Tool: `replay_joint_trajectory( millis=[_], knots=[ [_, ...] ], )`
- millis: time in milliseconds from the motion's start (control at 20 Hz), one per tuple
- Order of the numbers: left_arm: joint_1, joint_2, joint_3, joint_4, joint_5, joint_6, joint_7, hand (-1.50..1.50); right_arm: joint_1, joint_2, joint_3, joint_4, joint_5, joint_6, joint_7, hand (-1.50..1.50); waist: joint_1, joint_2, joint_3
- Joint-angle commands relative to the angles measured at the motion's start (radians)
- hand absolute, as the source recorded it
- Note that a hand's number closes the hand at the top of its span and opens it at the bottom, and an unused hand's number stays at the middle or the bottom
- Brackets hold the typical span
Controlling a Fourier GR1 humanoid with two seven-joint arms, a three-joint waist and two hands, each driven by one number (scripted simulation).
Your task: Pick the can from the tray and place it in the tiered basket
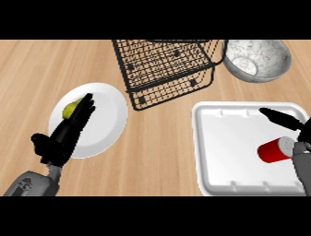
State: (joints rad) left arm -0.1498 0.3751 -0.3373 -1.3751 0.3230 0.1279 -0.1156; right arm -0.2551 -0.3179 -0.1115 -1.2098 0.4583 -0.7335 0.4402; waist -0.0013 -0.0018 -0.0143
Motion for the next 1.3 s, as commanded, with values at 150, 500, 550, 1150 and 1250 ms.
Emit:
replay_joint_trajectory(
  millis=[150, 500, 550, 1150, 1250],
  knots=[
    [-0.002, -0.023, -0.021, 0.012, -0.016, 0.008, -0.003, 0.0, 0.015, -0.118, 0.158, 0.082, 0.142, 0.367, 0.374, -1.5, 0.004, -0.002, -0.007],
    [0.002, -0.03, -0.008, 0.021, -0.007, 0.003, -0.004, 0.0, -0.179, -0.157, 0.24, -0.092, 0.112, 0.775, 0.822, -1.5, -0.008, -0.018, 0.003],
    [-0.01, -0.015, 0.005, 0.036, -0.007, -0.005, -0.004, 0.0, -0.219, -0.132, 0.258, -0.125, 0.118, 0.8, 0.893, -1.5, -0.007, -0.017, 0.004],
    [-0.022, -0.048, 0.012, 0.044, -0.023, 0.005, -0.02, 0.0, -0.19, -0.087, 0.218, -0.138, 0.228, 0.929, 1.047, -1.5, -0.026, -0.005, 0.009],
    [0.052, -0.023, 0.001, 0.011, -0.02, -0.015, -0.033, 0.0, -0.158, -0.053, 0.184, -0.152, 0.252, 0.927, 1.047, -1.5, -0.019, -0.013, 0.009]
  ],
)
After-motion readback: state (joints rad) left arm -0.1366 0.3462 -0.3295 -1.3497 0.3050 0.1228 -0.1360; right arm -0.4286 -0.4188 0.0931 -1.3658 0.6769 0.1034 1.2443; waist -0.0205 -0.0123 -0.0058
